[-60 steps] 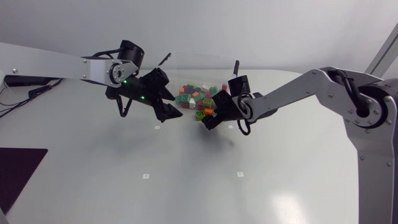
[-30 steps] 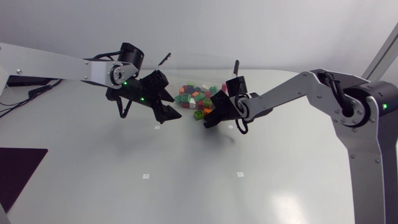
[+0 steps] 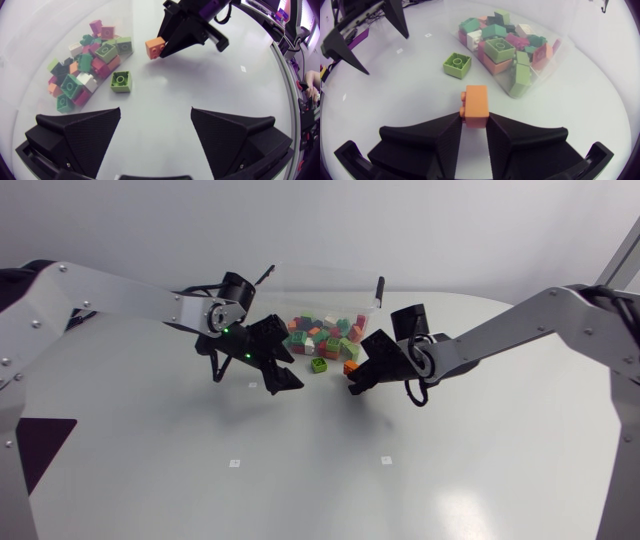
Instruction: Place the duplo bricks in the container
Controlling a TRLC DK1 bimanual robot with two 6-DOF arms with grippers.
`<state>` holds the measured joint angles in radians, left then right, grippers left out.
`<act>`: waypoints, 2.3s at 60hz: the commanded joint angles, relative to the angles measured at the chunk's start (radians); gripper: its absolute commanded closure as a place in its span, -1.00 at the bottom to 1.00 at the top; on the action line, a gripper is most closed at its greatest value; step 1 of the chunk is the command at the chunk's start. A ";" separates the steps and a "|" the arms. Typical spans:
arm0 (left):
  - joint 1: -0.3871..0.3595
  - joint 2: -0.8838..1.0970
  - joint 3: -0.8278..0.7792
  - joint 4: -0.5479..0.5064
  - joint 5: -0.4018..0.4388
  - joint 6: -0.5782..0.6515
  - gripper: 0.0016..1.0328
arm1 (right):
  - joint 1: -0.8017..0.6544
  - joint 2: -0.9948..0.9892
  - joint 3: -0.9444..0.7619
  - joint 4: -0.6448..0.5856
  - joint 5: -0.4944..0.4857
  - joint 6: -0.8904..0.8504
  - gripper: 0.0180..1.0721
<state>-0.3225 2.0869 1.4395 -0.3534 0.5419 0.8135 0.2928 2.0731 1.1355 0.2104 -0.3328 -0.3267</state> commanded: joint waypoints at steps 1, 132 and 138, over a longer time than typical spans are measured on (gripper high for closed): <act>-0.013 0.059 0.053 -0.016 0.006 0.023 -0.89 | -0.014 -0.080 -0.071 0.026 -0.014 -0.018 0.47; 0.042 0.012 0.071 -0.024 -0.007 -0.109 0.43 | -0.061 -0.329 0.038 0.020 -0.064 0.183 0.47; 0.048 -0.025 0.050 -0.024 -0.005 -0.109 0.43 | -0.047 -0.277 0.110 0.012 -0.052 0.196 0.47</act>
<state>-0.2848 2.1075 1.5272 -0.3828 0.5198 0.6815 0.2329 1.7397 1.1919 0.2371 -0.3950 -0.1593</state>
